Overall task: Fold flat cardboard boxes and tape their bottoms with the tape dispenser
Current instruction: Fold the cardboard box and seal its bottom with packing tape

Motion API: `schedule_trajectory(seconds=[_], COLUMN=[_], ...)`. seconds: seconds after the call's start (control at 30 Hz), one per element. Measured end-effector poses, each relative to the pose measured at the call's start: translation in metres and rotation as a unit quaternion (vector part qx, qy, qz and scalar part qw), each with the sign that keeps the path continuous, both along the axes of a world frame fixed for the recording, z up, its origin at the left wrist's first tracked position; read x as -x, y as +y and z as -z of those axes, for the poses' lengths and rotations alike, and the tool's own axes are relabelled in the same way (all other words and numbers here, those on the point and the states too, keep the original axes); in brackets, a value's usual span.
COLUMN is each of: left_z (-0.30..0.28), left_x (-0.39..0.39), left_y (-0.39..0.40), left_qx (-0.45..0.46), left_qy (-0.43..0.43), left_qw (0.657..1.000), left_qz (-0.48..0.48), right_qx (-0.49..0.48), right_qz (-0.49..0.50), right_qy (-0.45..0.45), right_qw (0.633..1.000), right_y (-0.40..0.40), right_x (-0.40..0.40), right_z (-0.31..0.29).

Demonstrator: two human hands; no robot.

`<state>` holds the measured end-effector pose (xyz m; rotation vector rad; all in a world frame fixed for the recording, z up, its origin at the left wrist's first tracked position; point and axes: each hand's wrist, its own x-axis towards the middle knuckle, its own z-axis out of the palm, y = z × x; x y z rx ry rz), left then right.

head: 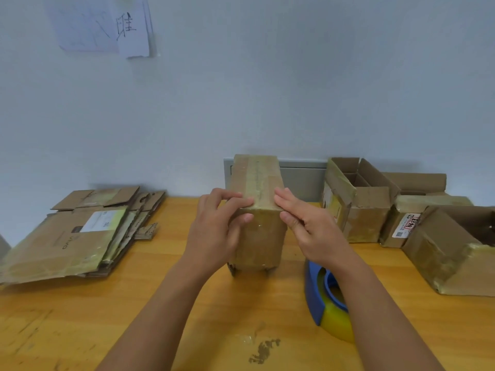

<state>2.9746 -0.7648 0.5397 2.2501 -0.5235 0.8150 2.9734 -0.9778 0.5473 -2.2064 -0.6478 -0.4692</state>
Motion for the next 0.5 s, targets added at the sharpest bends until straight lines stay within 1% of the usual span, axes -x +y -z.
schedule_trajectory(seconds=[0.07,0.1,0.17,0.23,0.27,0.3,0.37,0.43,0.47,0.5], left_z=[0.001,0.000,-0.008,-0.017,-0.021,-0.025,-0.032,-0.040,-0.044,-0.046], left_x=[0.002,0.004,0.009,0.013,0.015,0.016,0.020,0.025,0.027,0.030], left_y=[0.000,0.000,0.001,0.000,-0.001,-0.002,-0.002,0.004,0.007,0.010], left_qx=[0.026,0.051,0.100,0.101,0.098,0.101,0.132,0.177,0.193,0.191], left_qy=[0.016,0.043,0.113,0.140,0.143,0.148,0.184,0.226,0.233,0.228], left_qw=[1.000,0.998,0.988,0.984,0.984,0.984,0.974,0.957,0.953,0.955], left_qz=[0.005,0.015,0.037,0.037,0.026,0.008,-0.029,-0.029,-0.023,-0.024], right_qx=[-0.039,-0.069,-0.130,-0.162,-0.167,-0.167,-0.162,-0.191,-0.202,-0.203], right_qz=[-0.010,-0.007,0.036,0.088,0.089,0.080,0.061,0.024,0.005,-0.008], right_qy=[0.043,0.073,0.124,0.186,0.211,0.224,0.216,0.193,0.189,0.194], right_qw=[0.998,0.995,0.983,0.965,0.959,0.957,0.961,0.962,0.961,0.960], right_y=[0.003,0.006,0.013,0.021,0.025,0.028,0.032,0.032,0.031,0.030], right_x=[0.003,0.005,0.008,0.010,0.011,0.011,0.014,0.022,0.027,0.032], right_z=[-0.001,-0.003,-0.006,-0.011,-0.014,-0.015,-0.015,-0.014,-0.011,-0.008])
